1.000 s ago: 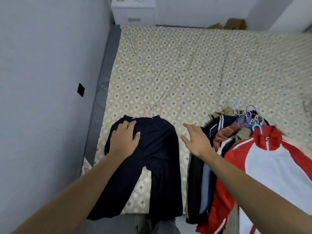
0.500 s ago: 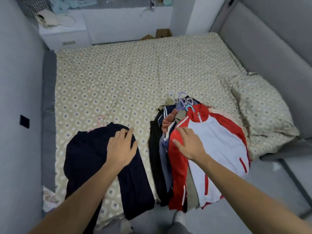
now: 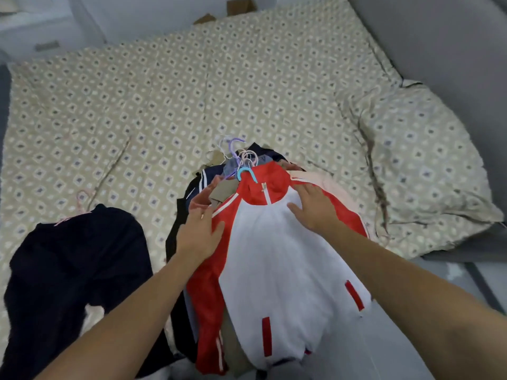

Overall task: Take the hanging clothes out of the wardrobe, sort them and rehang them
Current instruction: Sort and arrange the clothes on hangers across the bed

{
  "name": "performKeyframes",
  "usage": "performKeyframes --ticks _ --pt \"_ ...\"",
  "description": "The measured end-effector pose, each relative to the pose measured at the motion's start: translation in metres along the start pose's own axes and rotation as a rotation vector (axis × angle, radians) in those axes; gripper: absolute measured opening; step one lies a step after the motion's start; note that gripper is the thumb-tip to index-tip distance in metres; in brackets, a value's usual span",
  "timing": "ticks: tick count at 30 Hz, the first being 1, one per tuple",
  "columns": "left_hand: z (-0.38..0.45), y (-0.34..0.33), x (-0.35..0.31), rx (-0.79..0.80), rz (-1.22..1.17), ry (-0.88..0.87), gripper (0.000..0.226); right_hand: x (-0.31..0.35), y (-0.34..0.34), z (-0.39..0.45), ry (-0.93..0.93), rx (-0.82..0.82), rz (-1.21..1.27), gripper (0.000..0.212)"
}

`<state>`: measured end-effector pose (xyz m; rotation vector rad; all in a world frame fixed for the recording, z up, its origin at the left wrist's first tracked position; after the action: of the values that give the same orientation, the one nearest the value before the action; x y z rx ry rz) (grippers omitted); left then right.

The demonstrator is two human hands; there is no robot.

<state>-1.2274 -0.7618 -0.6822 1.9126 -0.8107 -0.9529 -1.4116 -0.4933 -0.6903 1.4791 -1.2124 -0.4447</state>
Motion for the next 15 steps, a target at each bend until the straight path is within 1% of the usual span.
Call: performKeyframes --ticks 4,8,10,13,15 --pt "0.051 -0.035 -0.022 0.124 0.002 0.104 0.062 -0.044 -0.003 0.057 0.054 0.133 -0.006 0.064" --pt "0.07 -0.056 -0.02 0.142 0.042 0.186 0.06 -0.062 -0.021 0.092 0.045 0.272 -0.082 0.067" --pt "0.074 -0.062 -0.018 0.14 0.04 0.207 0.06 -0.065 -0.032 0.101 0.049 0.269 -0.127 0.064" --pt "0.079 -0.068 -0.014 0.1 0.008 0.208 0.06 -0.069 -0.04 0.112 0.063 0.208 -0.162 0.053" --pt "0.083 -0.073 -0.012 0.113 0.017 0.224 0.059 -0.071 -0.041 0.118 0.047 0.222 -0.152 0.044"
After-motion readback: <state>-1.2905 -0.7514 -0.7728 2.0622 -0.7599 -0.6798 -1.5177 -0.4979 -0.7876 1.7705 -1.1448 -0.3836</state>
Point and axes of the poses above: each hand's wrist, its own z-axis towards the middle knuckle, its own y-axis out of the back of the hand, x = y × z, the point moved 2 cm from there along z, towards the middle knuckle, and after that the axes turned 1 degree about z, right-handed, at the moved point
